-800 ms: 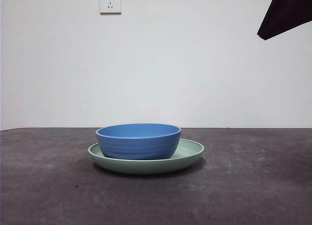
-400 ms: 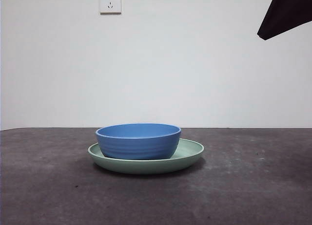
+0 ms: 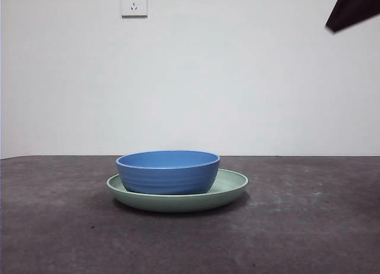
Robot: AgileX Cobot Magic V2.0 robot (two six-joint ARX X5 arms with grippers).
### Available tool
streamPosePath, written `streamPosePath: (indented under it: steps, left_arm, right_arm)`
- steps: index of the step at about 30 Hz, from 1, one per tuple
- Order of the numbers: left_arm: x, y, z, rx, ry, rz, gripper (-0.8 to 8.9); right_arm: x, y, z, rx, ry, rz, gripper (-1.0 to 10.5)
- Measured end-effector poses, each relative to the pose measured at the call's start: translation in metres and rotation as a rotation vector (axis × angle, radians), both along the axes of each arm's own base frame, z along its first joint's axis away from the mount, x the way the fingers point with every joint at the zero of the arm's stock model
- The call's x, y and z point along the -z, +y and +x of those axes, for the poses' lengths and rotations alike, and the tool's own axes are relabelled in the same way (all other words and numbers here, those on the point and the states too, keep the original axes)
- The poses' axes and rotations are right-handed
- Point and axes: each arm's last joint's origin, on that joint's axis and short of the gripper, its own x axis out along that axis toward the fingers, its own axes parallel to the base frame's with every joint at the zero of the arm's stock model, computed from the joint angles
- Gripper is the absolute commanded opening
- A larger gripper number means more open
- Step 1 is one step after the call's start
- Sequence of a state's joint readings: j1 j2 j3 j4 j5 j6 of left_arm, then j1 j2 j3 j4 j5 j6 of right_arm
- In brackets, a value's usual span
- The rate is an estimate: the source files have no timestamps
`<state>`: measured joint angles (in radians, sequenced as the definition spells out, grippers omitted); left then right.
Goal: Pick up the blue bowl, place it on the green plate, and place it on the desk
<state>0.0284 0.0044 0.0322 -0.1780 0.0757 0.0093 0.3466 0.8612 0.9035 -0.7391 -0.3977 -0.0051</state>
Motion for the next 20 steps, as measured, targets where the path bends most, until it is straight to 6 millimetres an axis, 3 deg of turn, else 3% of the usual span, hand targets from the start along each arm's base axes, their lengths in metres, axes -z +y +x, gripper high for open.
streamPosePath:
  steps: [4, 9, 15, 20]
  left_arm:
    - [0.0, 0.0, 0.0, 0.0, 0.0, 0.0, 0.1]
    - [0.0, 0.0, 0.0, 0.0, 0.0, 0.0, 0.1]
    - [0.0, 0.0, 0.0, 0.0, 0.0, 0.0, 0.1]
    - [0.0, 0.0, 0.0, 0.0, 0.0, 0.0, 0.1]
  right_arm:
    - [-0.01, -0.02, -0.011, 0.135, -0.265, 0.031, 0.1]
    - [0.005, -0.043, -0.026, 0.331, -0.52, 0.048, 0.1]
    - [0.05, -0.059, -0.041, 0.547, -0.681, 0.012, 0.1]
    - [0.095, -0.065, -0.048, 0.649, -0.699, -0.003, 0.1]
